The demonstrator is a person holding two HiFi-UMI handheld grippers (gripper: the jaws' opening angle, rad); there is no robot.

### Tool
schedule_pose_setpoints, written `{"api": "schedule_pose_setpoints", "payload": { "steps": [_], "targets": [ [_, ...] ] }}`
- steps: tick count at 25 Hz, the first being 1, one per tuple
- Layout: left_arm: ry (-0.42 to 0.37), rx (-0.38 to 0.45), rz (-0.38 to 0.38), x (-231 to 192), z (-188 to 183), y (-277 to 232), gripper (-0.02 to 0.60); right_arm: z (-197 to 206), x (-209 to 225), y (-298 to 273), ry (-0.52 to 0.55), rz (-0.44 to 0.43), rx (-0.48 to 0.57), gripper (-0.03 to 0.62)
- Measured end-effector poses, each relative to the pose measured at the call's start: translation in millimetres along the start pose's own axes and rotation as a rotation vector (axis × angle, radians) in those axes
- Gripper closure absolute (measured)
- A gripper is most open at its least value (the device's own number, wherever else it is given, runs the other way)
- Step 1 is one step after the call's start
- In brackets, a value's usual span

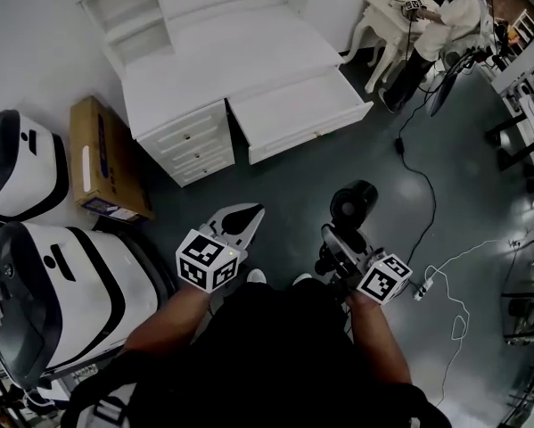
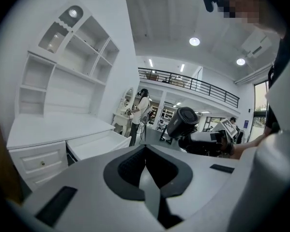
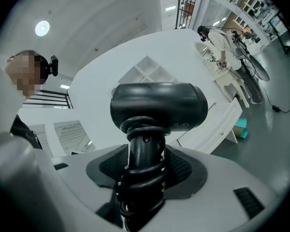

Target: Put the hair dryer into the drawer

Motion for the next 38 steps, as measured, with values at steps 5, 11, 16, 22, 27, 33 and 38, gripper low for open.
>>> {"api": "schedule_pose_setpoints", "payload": {
  "steps": [5,11,16,22,27,33,38],
  "targets": [
    [-0.005,0.021,0.002,-6.9,-8.4,-23.0,0.572,-9.6,10.6,-7.3,0.007,0.001,-0.009,0.35],
    [-0.002,0.026,-0.077,-18.2,-10.7,-39.5,0.572,-35.1,34.0,-31.3,0.008,-0.052,-0.038,0.35],
    [0.003,0.038,-0.172,-31.6,-19.8,-60.1,0.572,-62.3,59.3,-62.6,0.007,-0.121,-0.078,0.35],
    [-0.006,0.056,-0.224,-33.2,-33.5,-112.5,0.572,-96.0,97.7,-90.5,0.012,-0.19,-0.13,0.35],
    [-0.006,0.048,-0.259,-27.4,-36.0,-153.4,0.572,-115.4,130.4,-101.0,-0.002,-0.227,-0.179,0.35],
    [0.008,0.052,-0.341,-26.8,-38.4,-187.3,0.572,-141.0,168.7,-107.1,-0.005,-0.264,-0.23,0.35],
    [0.0,0.04,-0.407,-26.9,-41.7,-195.8,0.572,-148.5,194.8,-112.4,-0.046,-0.268,-0.249,0.35]
  ]
}}
Point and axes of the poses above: the fingertips, and each gripper's own axes: y backward along the fingers, x to its right, z out of its underside, the point moved 7 cm from there along y, backward along the fingers, and after that the axes turned 10 degrees about x, right-handed, at the moved point
